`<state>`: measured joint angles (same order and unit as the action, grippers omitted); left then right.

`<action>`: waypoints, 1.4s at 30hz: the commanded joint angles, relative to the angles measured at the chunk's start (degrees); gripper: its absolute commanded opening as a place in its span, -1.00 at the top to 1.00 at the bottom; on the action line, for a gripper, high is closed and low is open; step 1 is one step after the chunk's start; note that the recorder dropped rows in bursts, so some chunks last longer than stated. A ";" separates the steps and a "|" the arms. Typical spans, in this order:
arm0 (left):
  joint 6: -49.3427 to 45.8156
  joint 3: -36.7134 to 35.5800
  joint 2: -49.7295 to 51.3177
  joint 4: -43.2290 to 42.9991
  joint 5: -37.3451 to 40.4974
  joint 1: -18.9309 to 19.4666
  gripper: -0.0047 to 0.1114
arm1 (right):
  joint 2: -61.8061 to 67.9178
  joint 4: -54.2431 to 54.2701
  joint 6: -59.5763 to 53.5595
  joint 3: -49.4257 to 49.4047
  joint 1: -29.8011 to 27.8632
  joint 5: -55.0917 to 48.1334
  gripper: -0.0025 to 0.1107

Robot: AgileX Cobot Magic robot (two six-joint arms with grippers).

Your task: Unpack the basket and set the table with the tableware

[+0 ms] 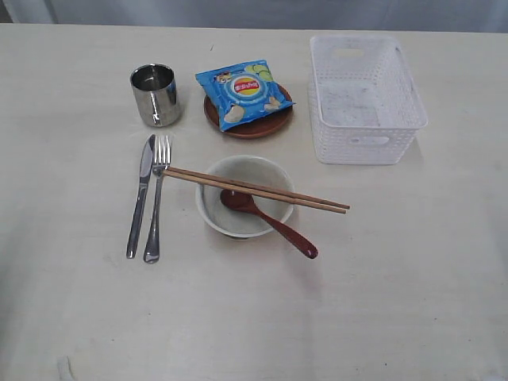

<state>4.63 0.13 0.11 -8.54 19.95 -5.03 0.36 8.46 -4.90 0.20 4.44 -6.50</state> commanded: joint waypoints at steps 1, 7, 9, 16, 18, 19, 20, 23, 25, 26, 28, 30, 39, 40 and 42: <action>0.13 -0.13 -0.11 0.17 -0.03 -0.32 0.92 | -0.36 -3.14 -0.29 -0.20 -0.32 -4.16 0.96; 0.13 -0.13 -0.11 0.17 -0.03 -0.32 0.92 | -0.36 -5.56 -0.29 -0.20 -0.32 -11.98 0.96; 0.13 -0.13 -0.11 0.17 -0.03 -0.32 0.92 | -0.36 -5.56 0.15 -0.20 -0.32 -13.37 0.96; 0.13 -0.13 -0.11 0.05 -0.03 -0.32 0.92 | -0.36 -5.56 0.15 -0.20 -0.32 -13.37 0.96; 0.13 -0.13 -0.11 0.05 -0.03 -0.32 0.92 | -0.36 -5.56 0.15 -0.20 -0.32 -13.25 0.96; 0.13 -0.13 -0.11 0.05 -0.03 -0.32 0.92 | -0.36 -5.56 0.15 -0.20 -0.32 -13.25 0.96; 0.13 -0.13 -0.11 0.05 -0.03 -0.32 0.92 | -0.36 -5.56 0.15 -0.20 -0.32 -13.25 0.96; 0.13 -0.13 -0.11 0.05 -0.03 -0.32 0.92 | -0.36 -5.56 0.15 -0.20 -0.32 -13.25 0.96; 0.13 -0.13 -0.11 0.05 -0.03 -0.32 0.92 | -0.36 -5.56 0.15 -0.20 -0.32 -13.25 0.96; 0.13 -0.13 -0.11 0.05 -0.03 -0.32 0.92 | -0.36 -5.56 0.15 -0.20 -0.32 -13.25 0.96; 0.13 -0.13 -0.11 0.05 -0.03 -0.32 0.92 | -0.36 -5.56 0.15 -0.20 -0.32 -13.25 0.96; 0.13 -0.13 -0.11 0.05 -0.03 -0.32 0.92 | -0.36 -5.56 0.15 -0.20 -0.32 -13.25 0.96; 0.13 -0.13 -0.11 0.05 -0.03 -0.32 0.92 | -0.36 -5.56 0.15 -0.20 -0.32 -13.25 0.96; 0.13 -0.13 -0.11 0.05 -0.03 -0.32 0.92 | -0.36 -5.56 0.15 -0.20 -0.32 -13.25 0.96; 0.13 -0.13 -0.11 0.05 -0.03 -0.32 0.92 | -0.36 -5.56 0.15 -0.20 -0.32 -13.25 0.96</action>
<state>4.63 0.13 0.11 -8.54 19.95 -5.03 0.36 3.51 -4.78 0.11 4.44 -20.03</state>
